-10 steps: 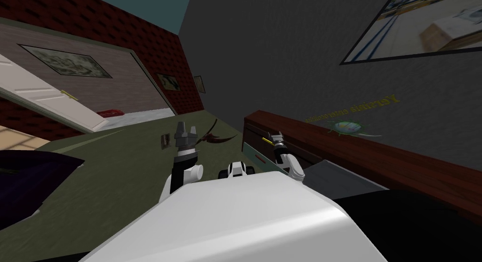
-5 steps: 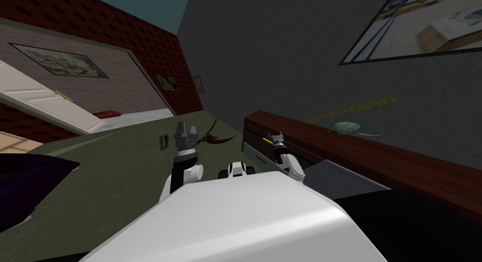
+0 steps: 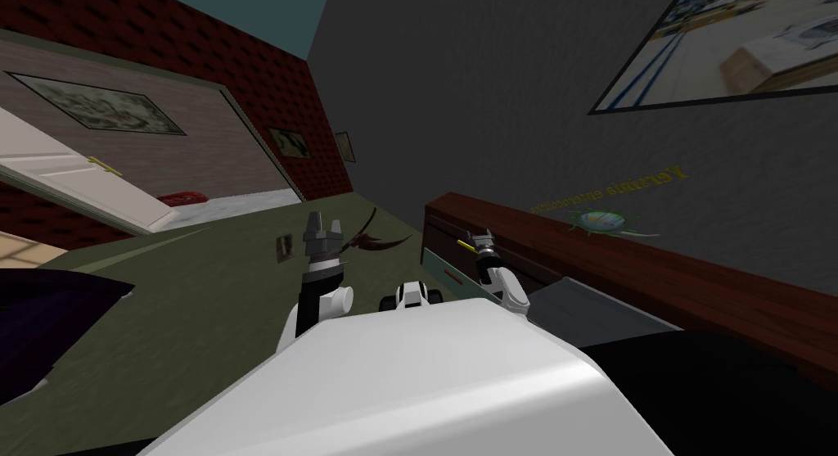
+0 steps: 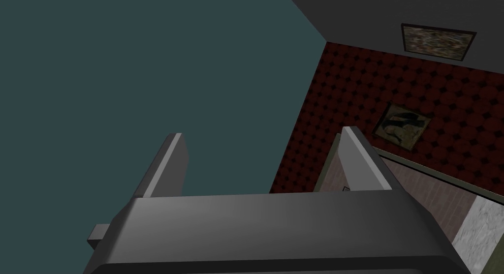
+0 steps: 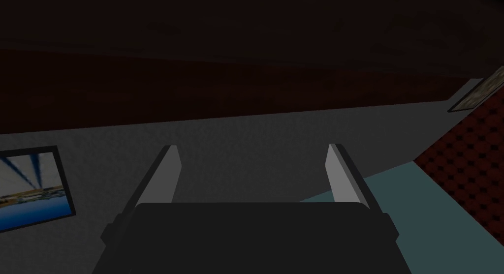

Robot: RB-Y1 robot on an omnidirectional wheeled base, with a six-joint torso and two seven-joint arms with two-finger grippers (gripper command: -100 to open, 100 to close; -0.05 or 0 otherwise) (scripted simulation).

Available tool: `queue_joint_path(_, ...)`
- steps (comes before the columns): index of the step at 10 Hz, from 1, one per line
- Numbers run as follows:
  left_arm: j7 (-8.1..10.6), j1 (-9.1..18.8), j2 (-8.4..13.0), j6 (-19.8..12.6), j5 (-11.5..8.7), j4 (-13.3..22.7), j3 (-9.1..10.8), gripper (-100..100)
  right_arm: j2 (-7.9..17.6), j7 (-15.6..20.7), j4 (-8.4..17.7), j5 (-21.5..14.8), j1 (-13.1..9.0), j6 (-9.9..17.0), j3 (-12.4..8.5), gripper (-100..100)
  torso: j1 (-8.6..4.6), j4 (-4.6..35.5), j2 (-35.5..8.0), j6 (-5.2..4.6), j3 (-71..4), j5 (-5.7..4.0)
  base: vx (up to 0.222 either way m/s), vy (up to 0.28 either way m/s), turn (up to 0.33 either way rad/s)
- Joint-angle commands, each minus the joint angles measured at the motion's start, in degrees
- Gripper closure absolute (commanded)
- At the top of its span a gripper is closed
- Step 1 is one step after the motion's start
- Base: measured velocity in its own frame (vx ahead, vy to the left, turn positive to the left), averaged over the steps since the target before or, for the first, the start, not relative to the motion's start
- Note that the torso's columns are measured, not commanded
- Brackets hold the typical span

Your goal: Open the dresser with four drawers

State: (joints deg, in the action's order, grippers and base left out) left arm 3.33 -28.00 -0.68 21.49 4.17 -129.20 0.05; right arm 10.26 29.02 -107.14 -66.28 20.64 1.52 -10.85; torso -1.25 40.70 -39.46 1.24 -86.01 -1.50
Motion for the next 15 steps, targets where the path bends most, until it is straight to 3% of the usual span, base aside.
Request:
queue_joint_path(1,0.0,-0.01,0.0,0.0,0.0,0.0,0.0,0,-0.66,0.21,2.53,-2.5,0.38,0.53,1.14,-100,0.11,-0.1,0.04,-0.2,-0.03,-0.05,0.047,0.071,-0.085)
queue_joint_path(4,0.0,0.0,0.0,0.0,0.0,0.0,0.0,0,-0.66,0.21,2.53,-2.5,0.38,0.53,1.14,-100,0.07,-0.1,-0.02,0.23,0.05,-0.19,0.011,0.009,-0.004)
queue_joint_path(9,0.0,0.0,0.0,0.0,0.0,0.0,0.0,0,-0.66,0.21,2.53,-2.5,0.38,0.53,1.14,-100,0.12,-0.11,-0.05,0.06,0.06,-0.16,0.0,0.001,-0.001)
queue_joint_path(10,0.0,0.0,0.0,0.0,0.0,0.0,0.0,0,1.09,1.8,1.05,-3.74,1.83,2.47,-0.83,-100,0.05,-0.09,-0.01,0.06,0.03,-0.15,0.022,0.074,-0.119)
queue_joint_path(12,0.0,-0.02,-0.01,0.01,0.0,-0.01,-0.01,0,1.35,2.42,1.27,-4.28,2.67,2.9,-1.12,-100,0.07,0.21,-0.58,-0.64,0.29,0.17,0.043,0.115,-0.082)
queue_joint_path(15,0.0,0.0,0.0,0.0,0.0,0.0,0.0,0,1.6,3.02,1.49,-4.82,3.5,3.32,-1.41,-100,-0.38,0.33,-0.89,-0.42,0.53,-0.03,0.031,0.015,0.001)
